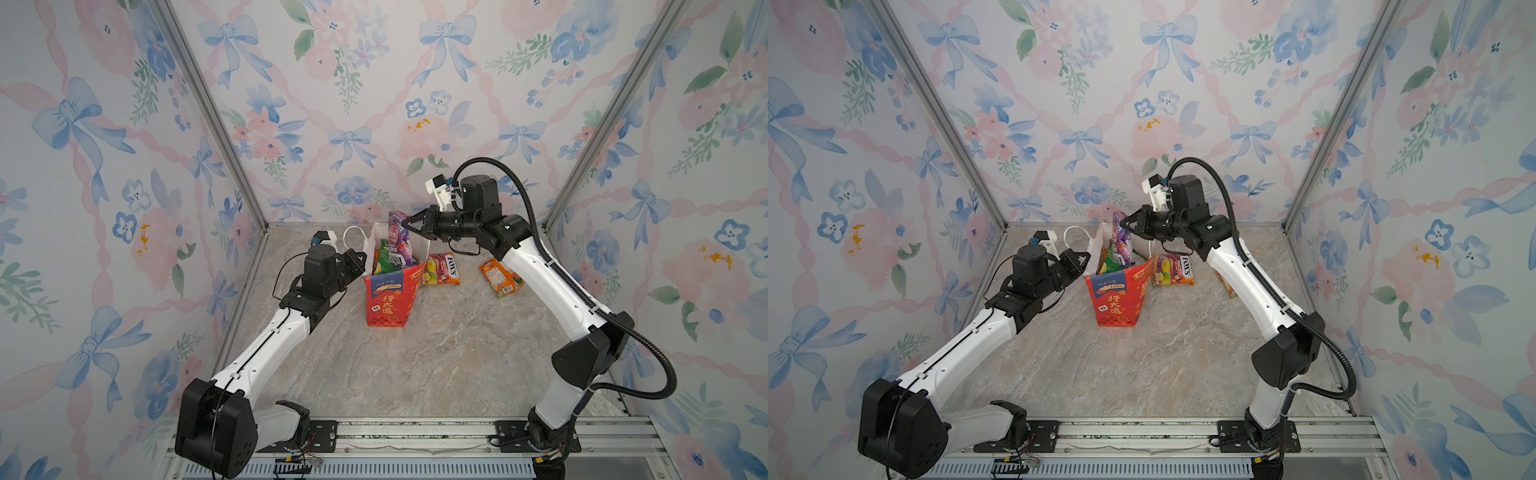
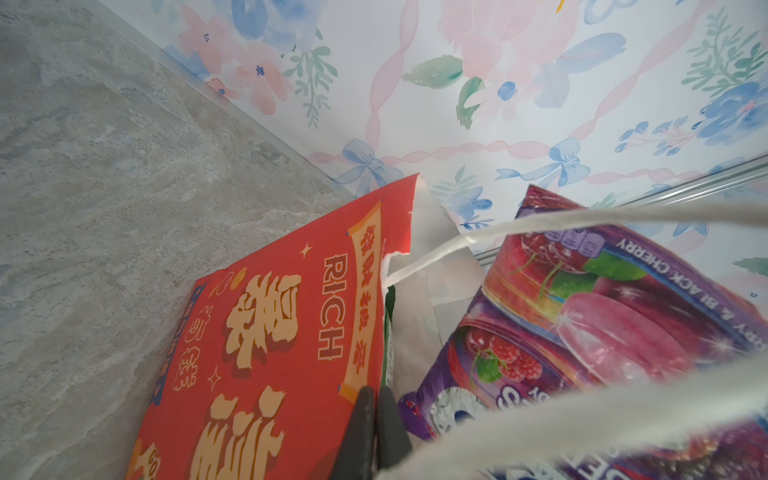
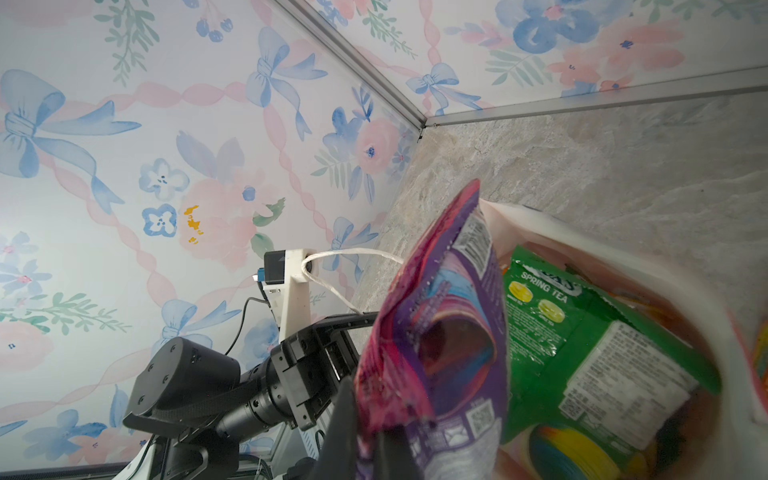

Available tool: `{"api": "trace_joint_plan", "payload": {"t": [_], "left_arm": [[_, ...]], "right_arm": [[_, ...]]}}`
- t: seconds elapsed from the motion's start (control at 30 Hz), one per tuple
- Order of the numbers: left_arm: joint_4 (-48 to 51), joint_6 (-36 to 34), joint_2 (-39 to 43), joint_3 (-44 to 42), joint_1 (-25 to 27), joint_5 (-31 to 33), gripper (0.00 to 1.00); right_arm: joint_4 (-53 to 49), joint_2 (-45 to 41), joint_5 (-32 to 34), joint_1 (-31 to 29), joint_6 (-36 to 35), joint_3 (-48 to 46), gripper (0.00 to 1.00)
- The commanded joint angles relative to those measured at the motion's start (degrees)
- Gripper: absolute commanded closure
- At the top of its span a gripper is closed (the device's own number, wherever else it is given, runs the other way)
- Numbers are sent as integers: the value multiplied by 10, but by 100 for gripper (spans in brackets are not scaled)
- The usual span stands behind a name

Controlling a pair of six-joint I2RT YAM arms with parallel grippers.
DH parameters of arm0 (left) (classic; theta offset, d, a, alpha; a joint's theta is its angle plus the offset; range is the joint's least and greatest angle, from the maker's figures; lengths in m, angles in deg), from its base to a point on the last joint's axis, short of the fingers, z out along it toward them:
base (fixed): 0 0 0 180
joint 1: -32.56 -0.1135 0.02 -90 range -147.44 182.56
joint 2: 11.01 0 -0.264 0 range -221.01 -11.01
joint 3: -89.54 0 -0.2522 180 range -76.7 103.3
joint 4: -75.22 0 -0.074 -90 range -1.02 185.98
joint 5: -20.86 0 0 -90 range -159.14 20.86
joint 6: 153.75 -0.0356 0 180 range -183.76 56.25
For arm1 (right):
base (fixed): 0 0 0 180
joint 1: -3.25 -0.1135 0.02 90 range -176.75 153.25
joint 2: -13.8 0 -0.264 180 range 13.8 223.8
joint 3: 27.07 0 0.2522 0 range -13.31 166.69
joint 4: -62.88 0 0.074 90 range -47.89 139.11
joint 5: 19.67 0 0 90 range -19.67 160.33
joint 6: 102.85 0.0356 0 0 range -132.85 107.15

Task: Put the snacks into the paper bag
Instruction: 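Lift the purple packet with the right gripper and carry it above the bag, then lower the purple packet into the bag's opening with the right gripper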

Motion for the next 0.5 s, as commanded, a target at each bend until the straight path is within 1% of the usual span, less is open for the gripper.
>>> {"api": "trace_joint_plan", "payload": {"t": [0.0,0.3,0.33,0.47], "left_arm": [[-15,4,-2,-8,-4,-4,93],[-17,5,0,-10,-5,-3,93],[-18,5,0,-10,-6,-4,92],[-22,7,-3,-8,-6,-8,93]], "right_arm": [[-17,0,13,-9,-18,22,100],[-71,-15,48,-19,-23,-1,100],[-79,-17,53,-20,-40,-2,100],[-117,-25,72,-22,-54,-3,100]]}}
